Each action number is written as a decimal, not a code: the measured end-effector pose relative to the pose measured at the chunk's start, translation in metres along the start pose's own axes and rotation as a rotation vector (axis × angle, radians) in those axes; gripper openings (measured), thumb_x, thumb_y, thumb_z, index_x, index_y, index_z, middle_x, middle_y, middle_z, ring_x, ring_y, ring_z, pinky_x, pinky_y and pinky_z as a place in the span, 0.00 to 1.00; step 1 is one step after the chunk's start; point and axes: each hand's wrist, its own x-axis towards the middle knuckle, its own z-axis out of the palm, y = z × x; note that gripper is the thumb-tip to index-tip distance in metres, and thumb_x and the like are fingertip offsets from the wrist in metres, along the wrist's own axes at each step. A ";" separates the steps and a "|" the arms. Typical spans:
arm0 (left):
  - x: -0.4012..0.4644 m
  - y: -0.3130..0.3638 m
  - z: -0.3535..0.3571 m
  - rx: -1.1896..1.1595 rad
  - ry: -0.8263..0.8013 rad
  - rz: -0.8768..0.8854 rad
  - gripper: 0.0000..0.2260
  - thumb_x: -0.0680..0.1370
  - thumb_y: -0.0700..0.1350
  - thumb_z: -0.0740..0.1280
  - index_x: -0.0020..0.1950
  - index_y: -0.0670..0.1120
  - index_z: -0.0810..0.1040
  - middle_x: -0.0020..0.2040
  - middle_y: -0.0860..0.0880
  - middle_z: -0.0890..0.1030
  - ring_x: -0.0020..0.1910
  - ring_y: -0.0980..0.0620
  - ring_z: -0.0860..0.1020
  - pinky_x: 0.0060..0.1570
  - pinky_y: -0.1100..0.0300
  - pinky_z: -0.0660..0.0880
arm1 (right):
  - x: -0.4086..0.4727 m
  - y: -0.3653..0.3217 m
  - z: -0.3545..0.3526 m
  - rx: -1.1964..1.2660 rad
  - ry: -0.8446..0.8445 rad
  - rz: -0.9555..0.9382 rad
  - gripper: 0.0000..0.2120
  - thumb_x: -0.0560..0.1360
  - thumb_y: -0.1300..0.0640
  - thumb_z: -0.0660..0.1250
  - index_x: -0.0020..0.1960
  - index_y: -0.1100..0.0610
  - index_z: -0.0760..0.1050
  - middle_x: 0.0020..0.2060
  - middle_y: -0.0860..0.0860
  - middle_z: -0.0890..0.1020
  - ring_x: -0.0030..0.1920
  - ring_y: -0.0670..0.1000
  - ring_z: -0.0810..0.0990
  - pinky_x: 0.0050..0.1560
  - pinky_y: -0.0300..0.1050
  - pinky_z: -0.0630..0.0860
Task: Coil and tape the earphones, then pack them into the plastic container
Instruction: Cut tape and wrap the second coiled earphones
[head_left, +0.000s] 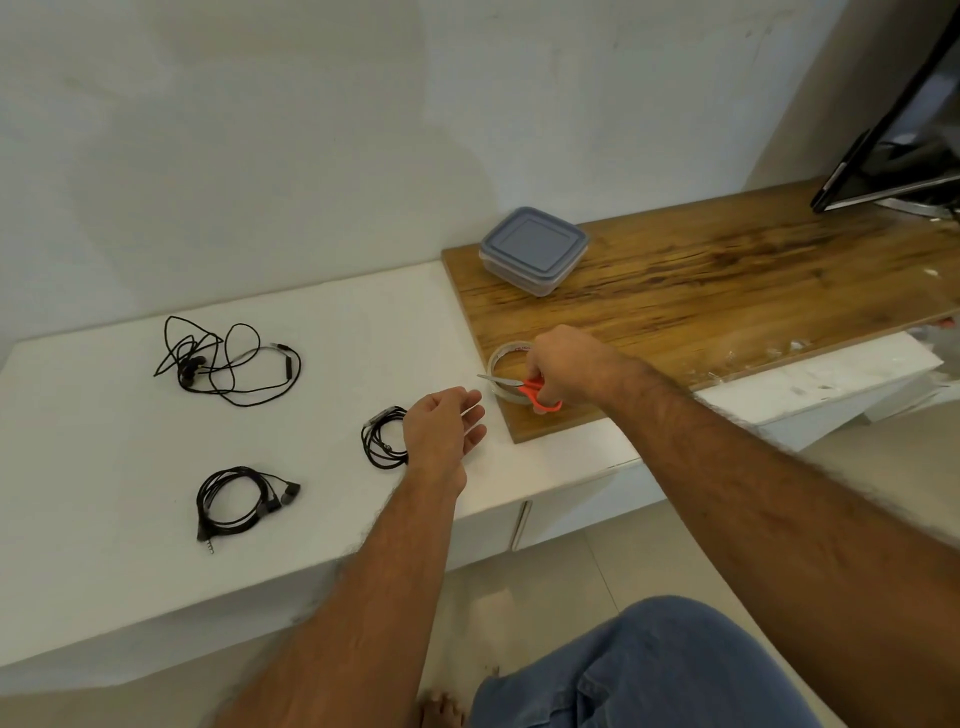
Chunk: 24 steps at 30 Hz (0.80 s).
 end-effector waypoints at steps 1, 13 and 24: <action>-0.001 0.000 0.000 -0.004 0.000 -0.002 0.03 0.80 0.40 0.63 0.49 0.44 0.76 0.50 0.44 0.84 0.47 0.49 0.81 0.42 0.57 0.79 | 0.001 0.000 0.000 -0.006 -0.003 0.002 0.08 0.72 0.50 0.74 0.46 0.53 0.84 0.37 0.48 0.81 0.41 0.47 0.79 0.43 0.42 0.79; -0.008 0.001 -0.005 -0.024 0.028 0.038 0.03 0.80 0.40 0.64 0.50 0.44 0.77 0.49 0.45 0.84 0.46 0.50 0.81 0.41 0.58 0.79 | 0.002 -0.006 0.001 -0.157 0.000 -0.014 0.05 0.74 0.52 0.71 0.45 0.54 0.81 0.35 0.49 0.77 0.41 0.50 0.78 0.41 0.45 0.77; -0.020 0.007 -0.014 0.028 0.005 0.086 0.04 0.80 0.40 0.64 0.52 0.44 0.77 0.51 0.45 0.84 0.51 0.47 0.82 0.41 0.58 0.80 | -0.002 -0.010 0.005 -0.182 0.012 -0.005 0.06 0.76 0.54 0.68 0.51 0.55 0.78 0.36 0.50 0.73 0.44 0.52 0.77 0.49 0.47 0.80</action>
